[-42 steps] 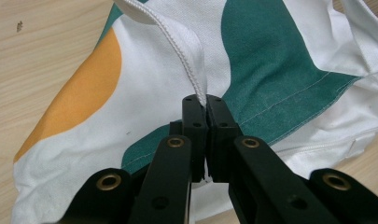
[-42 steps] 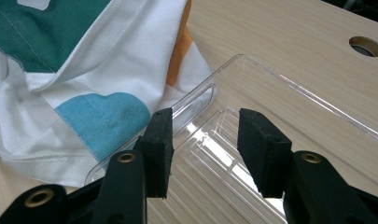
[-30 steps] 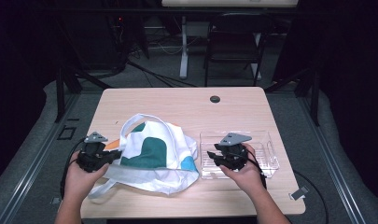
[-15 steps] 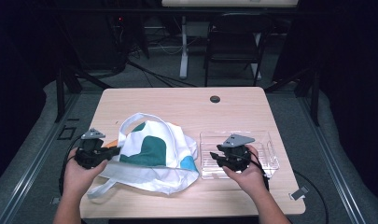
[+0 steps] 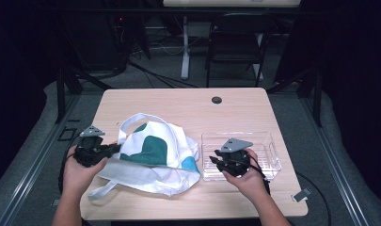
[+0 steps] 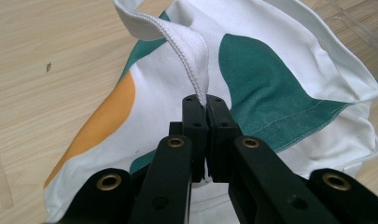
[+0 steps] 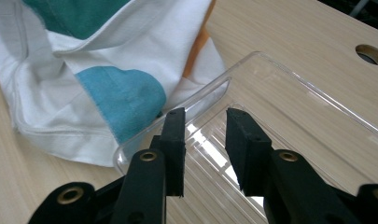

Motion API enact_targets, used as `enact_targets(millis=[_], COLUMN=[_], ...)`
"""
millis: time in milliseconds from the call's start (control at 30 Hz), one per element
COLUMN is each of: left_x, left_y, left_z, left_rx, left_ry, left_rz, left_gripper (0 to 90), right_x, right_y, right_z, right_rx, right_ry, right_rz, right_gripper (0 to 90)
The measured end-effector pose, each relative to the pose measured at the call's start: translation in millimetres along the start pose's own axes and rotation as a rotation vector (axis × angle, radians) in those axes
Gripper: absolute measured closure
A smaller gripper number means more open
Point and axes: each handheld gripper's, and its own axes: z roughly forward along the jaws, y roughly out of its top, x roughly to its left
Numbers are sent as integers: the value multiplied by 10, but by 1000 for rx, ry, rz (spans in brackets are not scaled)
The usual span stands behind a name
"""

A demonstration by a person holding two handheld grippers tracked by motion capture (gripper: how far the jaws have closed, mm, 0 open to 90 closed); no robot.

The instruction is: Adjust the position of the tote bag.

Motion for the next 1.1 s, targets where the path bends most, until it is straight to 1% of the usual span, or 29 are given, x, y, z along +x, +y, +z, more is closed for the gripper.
enact_targets(millis=[33,100,133,167,200,233,300,333,400,433,467,500,533,633,700,733,767,800,867,933,1000,1100], left_x=[5,13,12,15,11,15,14,22,30,29,32,32,28,31,34,31,29,32,28,29,28,25], left_y=[2,14,17,27,29,36,40,48,55,56,64,66,67,82,90,91,92,99,104,109,113,114], left_z=[-1,-13,-12,-21,-18,-27,-26,-37,-36,-36,-45,-46,-41,-55,-62,-62,-60,-70,-73,-74,-75,-70], left_rx=[-4,0,-6,0,-8,-2,-15,-6,-15,-19,-10,-12,-21,-15,-17,-22,-29,-20,-21,-21,-21,-21], left_ry=[4,-1,4,0,5,1,6,1,7,10,5,5,10,13,15,16,19,17,19,21,20,19], left_rz=[2,-1,-2,2,0,2,-2,2,1,-2,-4,-3,-6,-2,1,-5,-8,-5,-3,4,3,-4], left_gripper=[885,885,886,885,885,885,885,885,885,885,886,885,885,886,885,885,885,885,885,886,885,885], right_x=[21,57,81,106,127,149,190,207,234,259,273,298,313,363,395,415,429,452,492,527,567,612], right_y=[11,41,60,79,99,119,155,173,210,233,248,276,293,363,402,416,435,451,483,516,547,603], right_z=[1,-2,-3,-4,-4,-2,8,15,33,49,59,71,75,86,105,122,133,143,164,187,202,227], right_rx=[0,3,6,7,7,6,3,3,6,1,0,3,6,-3,2,0,11,16,22,21,12,6], right_ry=[2,14,19,19,23,31,49,67,97,106,112,115,120,128,135,137,137,129,124,124,117,123], right_rz=[-7,-17,-28,-43,-53,-57,-64,-62,-62,-65,-70,-83,-91,-113,-122,-127,-145,-157,-176,-193,-204,-224], right_gripper=[692,693,693,692,691,689,688,688,683,676,672,670,662,641,615,604,591,580,565,539,516,493])
